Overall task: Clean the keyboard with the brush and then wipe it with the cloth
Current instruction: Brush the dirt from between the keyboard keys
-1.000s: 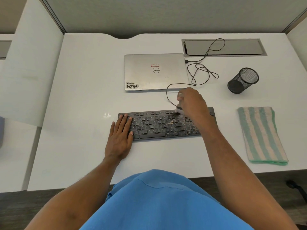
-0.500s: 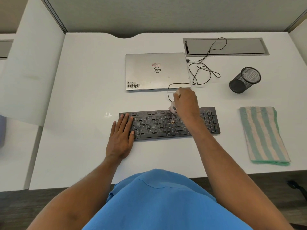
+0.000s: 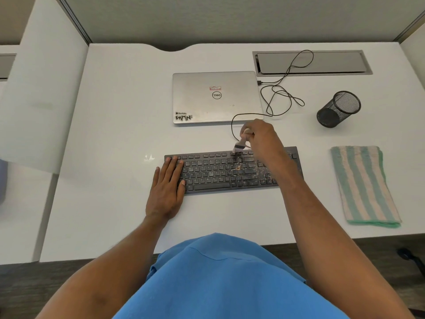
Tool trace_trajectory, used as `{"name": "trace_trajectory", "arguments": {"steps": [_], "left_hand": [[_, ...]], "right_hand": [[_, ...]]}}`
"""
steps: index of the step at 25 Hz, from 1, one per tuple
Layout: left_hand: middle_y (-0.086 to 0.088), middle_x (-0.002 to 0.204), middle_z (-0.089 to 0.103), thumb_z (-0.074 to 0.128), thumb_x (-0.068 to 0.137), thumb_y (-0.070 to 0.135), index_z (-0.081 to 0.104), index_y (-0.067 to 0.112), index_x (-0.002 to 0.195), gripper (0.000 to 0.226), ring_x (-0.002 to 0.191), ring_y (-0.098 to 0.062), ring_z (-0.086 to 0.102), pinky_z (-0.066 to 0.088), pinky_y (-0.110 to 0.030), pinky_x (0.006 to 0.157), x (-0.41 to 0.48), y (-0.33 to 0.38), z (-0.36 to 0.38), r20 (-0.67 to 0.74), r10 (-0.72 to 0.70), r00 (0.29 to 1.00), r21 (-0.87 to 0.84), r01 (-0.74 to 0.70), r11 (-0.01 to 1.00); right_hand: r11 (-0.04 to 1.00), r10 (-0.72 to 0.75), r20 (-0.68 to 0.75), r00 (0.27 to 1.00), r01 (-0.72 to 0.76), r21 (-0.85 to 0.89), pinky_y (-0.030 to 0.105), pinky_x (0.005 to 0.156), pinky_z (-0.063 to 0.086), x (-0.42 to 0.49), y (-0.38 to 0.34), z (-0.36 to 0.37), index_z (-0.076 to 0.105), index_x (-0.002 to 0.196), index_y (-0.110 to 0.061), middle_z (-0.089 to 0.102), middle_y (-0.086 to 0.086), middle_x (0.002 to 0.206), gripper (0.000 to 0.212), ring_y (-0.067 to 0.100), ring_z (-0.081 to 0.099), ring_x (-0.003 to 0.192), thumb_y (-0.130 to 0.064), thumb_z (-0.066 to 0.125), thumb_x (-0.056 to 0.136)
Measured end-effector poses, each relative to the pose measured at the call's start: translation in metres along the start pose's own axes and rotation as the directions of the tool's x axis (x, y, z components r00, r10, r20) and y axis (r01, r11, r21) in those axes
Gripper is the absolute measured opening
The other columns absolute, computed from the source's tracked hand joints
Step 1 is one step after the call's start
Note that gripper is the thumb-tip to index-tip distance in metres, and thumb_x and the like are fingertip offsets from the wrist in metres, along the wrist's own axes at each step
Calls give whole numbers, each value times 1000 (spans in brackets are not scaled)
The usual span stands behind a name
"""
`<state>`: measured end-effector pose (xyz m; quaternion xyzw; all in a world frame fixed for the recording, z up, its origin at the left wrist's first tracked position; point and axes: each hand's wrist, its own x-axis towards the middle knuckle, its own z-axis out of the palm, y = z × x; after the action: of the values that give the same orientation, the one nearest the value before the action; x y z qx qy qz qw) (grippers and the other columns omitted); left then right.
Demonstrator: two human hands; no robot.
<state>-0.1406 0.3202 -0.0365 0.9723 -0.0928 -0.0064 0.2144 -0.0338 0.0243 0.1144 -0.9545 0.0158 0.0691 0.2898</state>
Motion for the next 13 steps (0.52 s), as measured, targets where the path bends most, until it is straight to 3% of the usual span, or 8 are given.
{"name": "trace_trajectory", "arguments": {"steps": [3,7,11,13], "left_hand": [[2,177,14,31,109,34,22,20,169,62,164,-13,2,10,-50,133,0,0,0,0,-2,1000,-1,2,1000],[2,177,15,31,109,34,23,21,169,62,164,-13,3,10,-50,133,0,0,1,-3,-2,1000,-7,2,1000],[3,177,14,31,109,33,22,21,169,62,164,-13,2,9,-49,133,0,0,0,-3,0,1000,-9,0,1000],[3,177,13,31,109,33,22,21,169,62,164,-13,2,10,-49,133,0,0,0,-3,-1,1000,-7,1,1000]], "right_hand": [[996,12,-44,999,-16,-91,19,72,38,5,8,-8,68,104,-9,61,11,107,20,22,58,93,-5,50,98],[999,32,-25,999,-31,36,2,50,38,7,-11,-2,65,98,-3,62,5,93,18,-9,61,67,4,49,99],[1000,11,64,998,-12,16,1,53,36,6,-18,12,70,97,1,69,13,102,18,20,69,92,8,54,93],[999,38,51,998,-39,30,1,52,36,3,-13,8,70,99,2,68,14,105,18,22,68,93,6,52,95]]}}
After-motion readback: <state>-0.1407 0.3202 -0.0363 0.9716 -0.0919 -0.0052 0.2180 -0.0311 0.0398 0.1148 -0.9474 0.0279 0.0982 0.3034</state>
